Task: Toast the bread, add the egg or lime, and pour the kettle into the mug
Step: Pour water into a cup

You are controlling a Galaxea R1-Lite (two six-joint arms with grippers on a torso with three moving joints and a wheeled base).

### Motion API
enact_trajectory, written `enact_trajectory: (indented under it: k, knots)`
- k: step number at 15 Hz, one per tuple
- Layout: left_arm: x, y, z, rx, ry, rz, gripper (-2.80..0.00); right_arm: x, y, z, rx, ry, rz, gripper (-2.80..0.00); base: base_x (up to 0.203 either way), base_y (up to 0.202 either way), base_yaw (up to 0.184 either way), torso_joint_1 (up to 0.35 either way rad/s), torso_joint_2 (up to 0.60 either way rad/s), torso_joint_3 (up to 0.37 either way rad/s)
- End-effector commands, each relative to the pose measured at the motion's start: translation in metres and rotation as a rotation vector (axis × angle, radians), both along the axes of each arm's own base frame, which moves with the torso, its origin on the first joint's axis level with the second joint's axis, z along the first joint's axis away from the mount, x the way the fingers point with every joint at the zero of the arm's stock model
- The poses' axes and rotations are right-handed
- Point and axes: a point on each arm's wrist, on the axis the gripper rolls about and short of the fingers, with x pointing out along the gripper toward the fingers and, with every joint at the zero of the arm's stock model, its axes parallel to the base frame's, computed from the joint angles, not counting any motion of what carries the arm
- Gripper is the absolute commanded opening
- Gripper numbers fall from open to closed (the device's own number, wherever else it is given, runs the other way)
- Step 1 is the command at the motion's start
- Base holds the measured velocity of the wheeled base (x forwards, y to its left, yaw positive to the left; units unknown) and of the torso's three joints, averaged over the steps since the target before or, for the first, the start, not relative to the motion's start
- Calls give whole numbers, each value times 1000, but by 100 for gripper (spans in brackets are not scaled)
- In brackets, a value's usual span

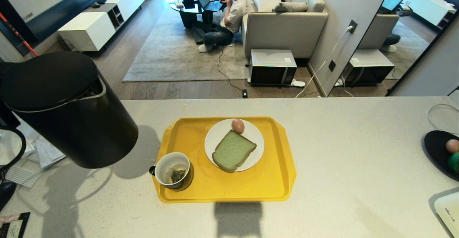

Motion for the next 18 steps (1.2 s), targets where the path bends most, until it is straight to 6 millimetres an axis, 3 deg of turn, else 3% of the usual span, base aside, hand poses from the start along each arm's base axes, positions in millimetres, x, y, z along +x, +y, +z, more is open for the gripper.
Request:
enact_trajectory:
  k: [1,7,14,18]
  knots:
    - [4,5,-7,24,22,16,-280,0,0,0,0,2,1,-280,0,0,0,0,0,0]
    - [19,12,-15,223,81,39,-280,0,0,0,0,2,1,-280,0,0,0,0,0,0]
    - [16,9,14,482,200,20,-280,0,0,0,0,2,1,-280,0,0,0,0,0,0]
    - [20,-3,15,547,252,-20,-280,0,0,0,0,2,1,-280,0,0,0,0,0,0]
